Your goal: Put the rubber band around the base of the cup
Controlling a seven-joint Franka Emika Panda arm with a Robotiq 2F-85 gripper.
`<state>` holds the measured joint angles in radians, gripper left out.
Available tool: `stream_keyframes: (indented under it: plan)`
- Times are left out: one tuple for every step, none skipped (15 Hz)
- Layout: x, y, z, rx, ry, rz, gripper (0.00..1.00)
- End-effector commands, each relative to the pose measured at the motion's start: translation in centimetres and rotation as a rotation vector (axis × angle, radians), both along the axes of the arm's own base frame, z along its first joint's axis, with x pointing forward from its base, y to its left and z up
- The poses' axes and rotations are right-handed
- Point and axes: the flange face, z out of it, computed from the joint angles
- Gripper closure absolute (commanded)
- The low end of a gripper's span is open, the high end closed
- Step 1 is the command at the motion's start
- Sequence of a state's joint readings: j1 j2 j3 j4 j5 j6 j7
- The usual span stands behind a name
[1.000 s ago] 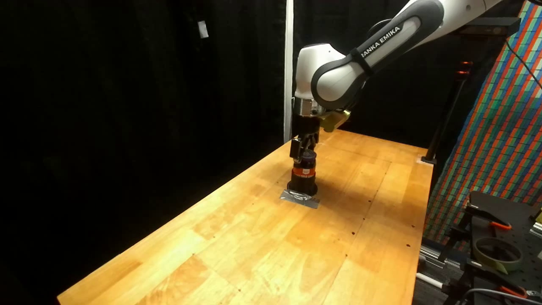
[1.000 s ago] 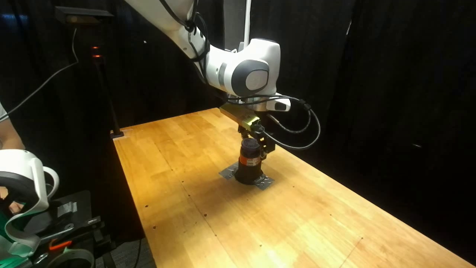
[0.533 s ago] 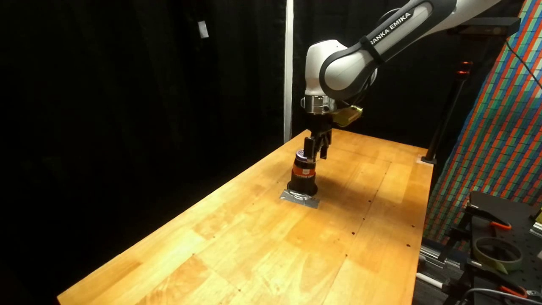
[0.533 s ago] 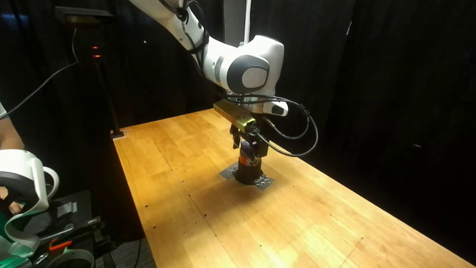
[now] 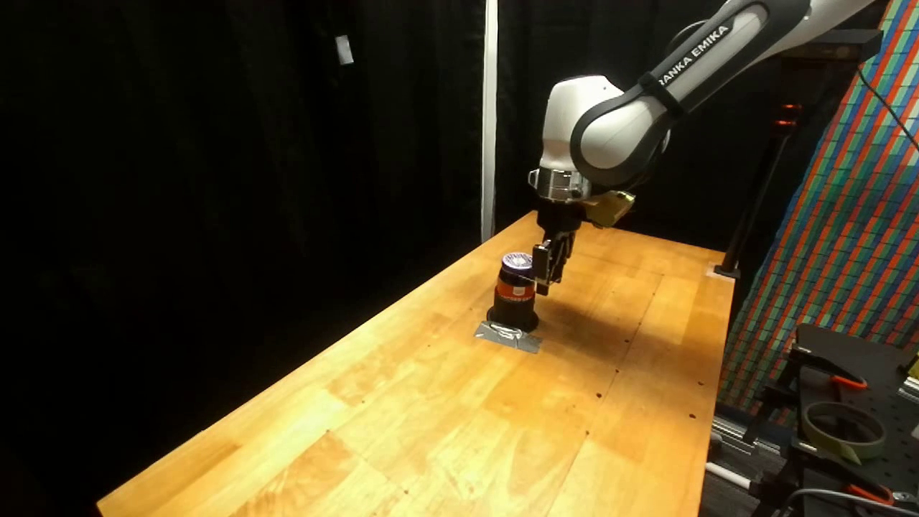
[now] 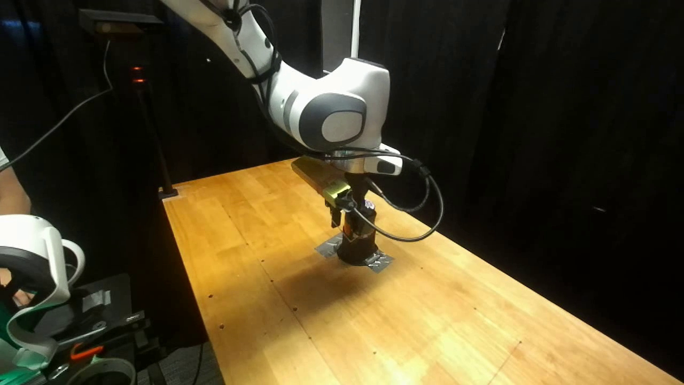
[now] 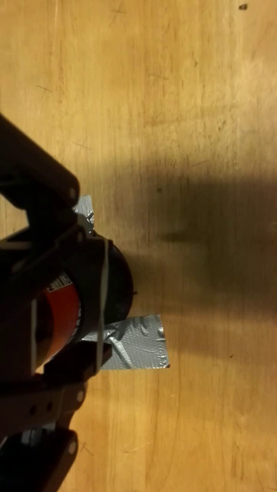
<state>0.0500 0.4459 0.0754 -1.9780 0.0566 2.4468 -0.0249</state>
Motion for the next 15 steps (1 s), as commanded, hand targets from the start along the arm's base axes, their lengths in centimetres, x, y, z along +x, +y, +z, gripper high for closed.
stream_keyframes:
  plan:
    - [-3.7,0.3,0.6,0.003,-0.14,0.02,0.65]
    - [-4.4,0.4,0.6,0.005,-0.19,0.022,0.73]
    - [-5.1,0.3,0.6,0.01,-0.247,0.017,0.8]
    - [-5.8,0.3,0.7,0.013,-0.293,0.014,0.87]
    - [-6.6,0.3,0.8,0.019,-0.342,0.011,0.9]
    - [-7.2,0.3,0.8,0.023,-0.385,0.007,0.94]
    - [-7.9,0.2,0.7,0.03,-0.439,-0.004,0.94]
    - [-8.5,0.3,0.8,0.036,-0.486,-0.01,0.96]
    - [-9.1,0.2,0.6,0.046,-0.539,-0.019,0.91]
    - [-9.6,0.3,0.5,0.056,-0.576,-0.022,0.93]
    - [-10.1,0.5,0.4,0.075,-0.613,-0.033,0.91]
    - [-10.5,0.6,0.3,0.092,-0.644,-0.039,0.9]
    - [-11.0,0.7,0.2,0.112,-0.686,-0.048,0.89]
    - [-11.4,0.6,0.2,0.129,-0.72,-0.057,0.9]
    - [-11.9,0.5,0.2,0.143,-0.748,-0.059,0.9]
